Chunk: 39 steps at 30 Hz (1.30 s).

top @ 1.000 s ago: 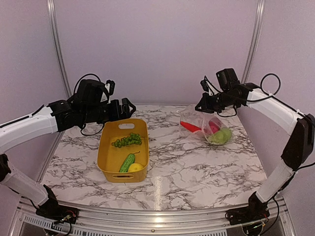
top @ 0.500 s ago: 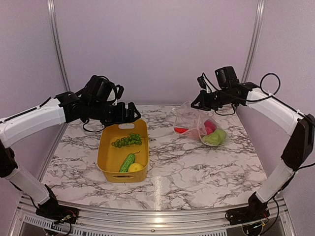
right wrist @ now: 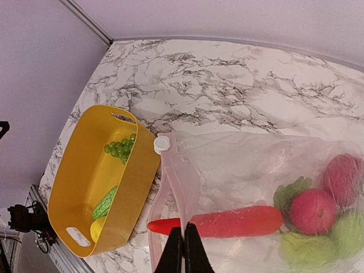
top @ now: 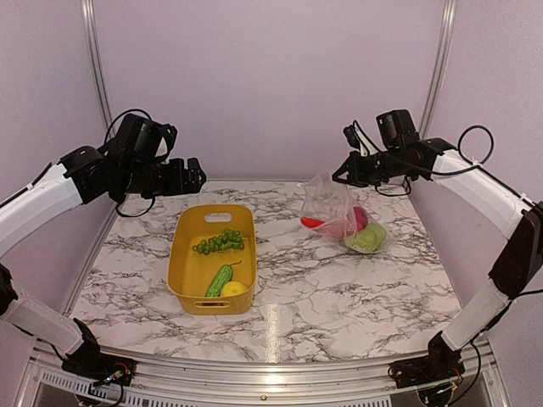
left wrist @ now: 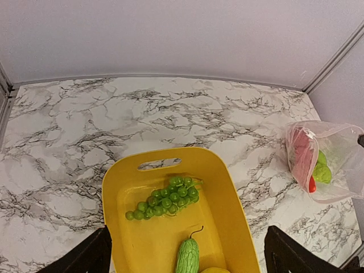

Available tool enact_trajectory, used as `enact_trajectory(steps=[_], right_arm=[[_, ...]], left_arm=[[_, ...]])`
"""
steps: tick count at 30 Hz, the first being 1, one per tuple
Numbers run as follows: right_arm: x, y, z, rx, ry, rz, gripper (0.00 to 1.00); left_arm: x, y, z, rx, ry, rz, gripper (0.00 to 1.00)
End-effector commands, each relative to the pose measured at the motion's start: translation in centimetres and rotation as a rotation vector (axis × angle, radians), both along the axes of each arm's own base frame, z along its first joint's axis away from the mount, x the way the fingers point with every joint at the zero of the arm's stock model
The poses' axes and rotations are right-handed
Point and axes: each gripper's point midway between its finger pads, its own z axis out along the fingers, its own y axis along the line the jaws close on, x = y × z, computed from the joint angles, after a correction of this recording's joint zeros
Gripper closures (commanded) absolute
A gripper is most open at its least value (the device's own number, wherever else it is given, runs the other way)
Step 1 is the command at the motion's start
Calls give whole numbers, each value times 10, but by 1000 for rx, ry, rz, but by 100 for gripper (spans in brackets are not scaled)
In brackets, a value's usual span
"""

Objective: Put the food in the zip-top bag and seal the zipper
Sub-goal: Pick up the fake vegetable from the bin.

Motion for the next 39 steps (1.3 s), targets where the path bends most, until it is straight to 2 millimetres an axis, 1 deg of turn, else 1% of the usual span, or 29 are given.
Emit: enact_trajectory(steps=[1, 2, 3, 6, 10, 14, 16, 20, 24, 27, 31, 32, 36, 39], right_arm=[[-5, 0, 20, 23, -54, 1, 100], [-6, 2, 20, 32, -50, 8, 100], [-6, 3, 21, 38, -51, 10, 100], [-5, 1, 20, 29, -56, 3, 100], [-4, 1, 20, 31, -48, -2, 100], [-4, 2, 21, 28, -54, 5, 100], [-3, 2, 20, 22, -52, 4, 100], [-4, 4, 19, 37, -46, 13, 100], [-5, 5, 17, 35, -36, 21, 100], [-5, 6, 15, 37, -31, 23, 100], [-7, 8, 14, 45, -21, 31, 100], [-7, 7, 15, 43, -26, 32, 100], [-7, 5, 16, 38, -28, 22, 100], [-9, 5, 15, 46, -23, 24, 100]], left_arm=[[10, -6, -32, 92, 31, -84, 12], [7, -16, -38, 88, 55, -145, 20], [5, -22, -44, 86, 86, -173, 26], [-1, -29, -71, 118, 194, -208, 37], [-16, -36, -101, 168, 311, -266, 37], [-28, -43, -125, 214, 381, -299, 38], [-35, -51, -138, 216, 441, -329, 40], [-43, -60, -158, 277, 516, -347, 43], [-45, -57, -181, 333, 598, -301, 44], [-44, -59, -194, 346, 636, -281, 45], [-42, -62, -209, 365, 666, -274, 46], [-38, -59, -214, 387, 659, -262, 46], [-37, -63, -231, 403, 689, -272, 47], [-35, -64, -240, 422, 700, -271, 47]])
